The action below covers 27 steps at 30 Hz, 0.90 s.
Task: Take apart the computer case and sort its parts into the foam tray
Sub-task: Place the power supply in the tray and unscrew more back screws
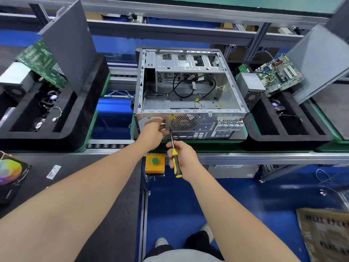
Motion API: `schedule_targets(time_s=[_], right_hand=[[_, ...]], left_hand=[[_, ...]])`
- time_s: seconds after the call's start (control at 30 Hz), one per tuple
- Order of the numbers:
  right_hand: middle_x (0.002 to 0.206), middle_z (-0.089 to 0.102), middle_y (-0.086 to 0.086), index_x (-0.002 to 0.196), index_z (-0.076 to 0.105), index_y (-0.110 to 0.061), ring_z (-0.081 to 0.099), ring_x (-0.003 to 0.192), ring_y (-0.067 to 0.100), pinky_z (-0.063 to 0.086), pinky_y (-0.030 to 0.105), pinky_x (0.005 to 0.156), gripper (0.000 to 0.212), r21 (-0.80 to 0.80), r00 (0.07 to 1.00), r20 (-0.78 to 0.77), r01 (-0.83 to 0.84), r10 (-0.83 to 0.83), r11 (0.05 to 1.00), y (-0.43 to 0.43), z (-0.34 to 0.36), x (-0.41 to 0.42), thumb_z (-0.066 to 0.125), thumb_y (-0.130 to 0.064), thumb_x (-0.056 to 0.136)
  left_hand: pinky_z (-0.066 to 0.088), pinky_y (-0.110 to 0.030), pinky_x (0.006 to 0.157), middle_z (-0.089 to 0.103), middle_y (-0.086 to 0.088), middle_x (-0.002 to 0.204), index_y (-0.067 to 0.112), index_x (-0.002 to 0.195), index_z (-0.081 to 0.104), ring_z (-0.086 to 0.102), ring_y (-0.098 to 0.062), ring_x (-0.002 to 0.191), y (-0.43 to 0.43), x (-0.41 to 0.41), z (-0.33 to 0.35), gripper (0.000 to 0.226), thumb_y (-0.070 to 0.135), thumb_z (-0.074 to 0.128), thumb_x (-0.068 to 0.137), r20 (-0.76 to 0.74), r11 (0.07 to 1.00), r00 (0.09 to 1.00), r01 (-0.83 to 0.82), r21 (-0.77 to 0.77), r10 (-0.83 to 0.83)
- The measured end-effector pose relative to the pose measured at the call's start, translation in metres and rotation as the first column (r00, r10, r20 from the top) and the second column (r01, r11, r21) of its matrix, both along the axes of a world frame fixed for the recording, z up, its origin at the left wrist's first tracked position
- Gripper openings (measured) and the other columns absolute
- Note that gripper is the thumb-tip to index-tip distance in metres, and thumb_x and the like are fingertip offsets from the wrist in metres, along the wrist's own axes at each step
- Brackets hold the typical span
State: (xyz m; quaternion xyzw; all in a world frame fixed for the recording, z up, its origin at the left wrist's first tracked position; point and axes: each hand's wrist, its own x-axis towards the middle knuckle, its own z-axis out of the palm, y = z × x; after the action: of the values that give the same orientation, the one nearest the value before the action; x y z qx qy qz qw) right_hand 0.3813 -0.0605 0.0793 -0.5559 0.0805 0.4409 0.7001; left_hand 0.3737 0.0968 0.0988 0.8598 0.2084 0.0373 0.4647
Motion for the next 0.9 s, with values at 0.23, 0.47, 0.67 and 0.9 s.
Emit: schedule_targets(time_s=[0.23,0.47,0.67,0.9], right_hand=[[0.078,0.068,-0.001,0.101,0.072,-0.009,0.056,0.045,0.007,0.046,0.019,0.042,0.020,0.499,0.892,-0.452,0.227,0.027,0.837,-0.006,-0.007,-0.009,0.060,-0.026,0.101],[0.067,0.056,0.000,0.111,0.066,-0.007,0.039,0.034,0.010,0.030,0.022,0.034,0.020,0.380,0.963,-0.265,0.155,-0.054,0.912,0.001,-0.005,-0.013,0.052,-0.023,0.109],[0.068,0.066,0.006,0.110,0.072,-0.011,0.051,0.043,0.020,0.043,0.028,0.043,0.022,-0.087,0.961,0.272,0.064,-0.038,0.994,0.005,-0.003,-0.015,0.056,-0.026,0.109],[0.068,0.075,0.000,0.094,0.072,-0.023,0.060,0.043,0.022,0.054,0.031,0.053,0.018,-0.319,0.818,0.575,0.186,0.034,0.929,0.008,-0.005,-0.019,0.060,-0.030,0.105]], left_hand=[[0.050,-0.032,0.104,0.062,-0.001,0.136,0.018,0.133,0.054,0.060,-0.012,0.122,0.000,-0.003,-0.004,0.044,-0.007,0.055,0.097,0.002,0.996,0.999,0.039,0.079,-0.040],[0.046,-0.042,0.110,0.061,0.002,0.137,0.020,0.133,0.054,0.055,-0.016,0.130,0.005,-0.005,-0.004,0.041,0.004,0.061,0.096,0.016,0.991,0.995,0.094,0.095,-0.096],[0.045,-0.034,0.106,0.060,0.000,0.136,0.019,0.133,0.053,0.053,-0.019,0.131,0.000,-0.006,-0.005,0.041,0.009,0.063,0.095,0.025,0.986,0.996,0.085,0.142,-0.090],[0.043,-0.033,0.095,0.045,-0.009,0.125,0.018,0.142,0.045,0.044,-0.027,0.119,-0.007,-0.007,-0.003,0.055,0.012,0.061,0.090,-0.099,0.989,0.994,-0.021,0.150,0.036]])
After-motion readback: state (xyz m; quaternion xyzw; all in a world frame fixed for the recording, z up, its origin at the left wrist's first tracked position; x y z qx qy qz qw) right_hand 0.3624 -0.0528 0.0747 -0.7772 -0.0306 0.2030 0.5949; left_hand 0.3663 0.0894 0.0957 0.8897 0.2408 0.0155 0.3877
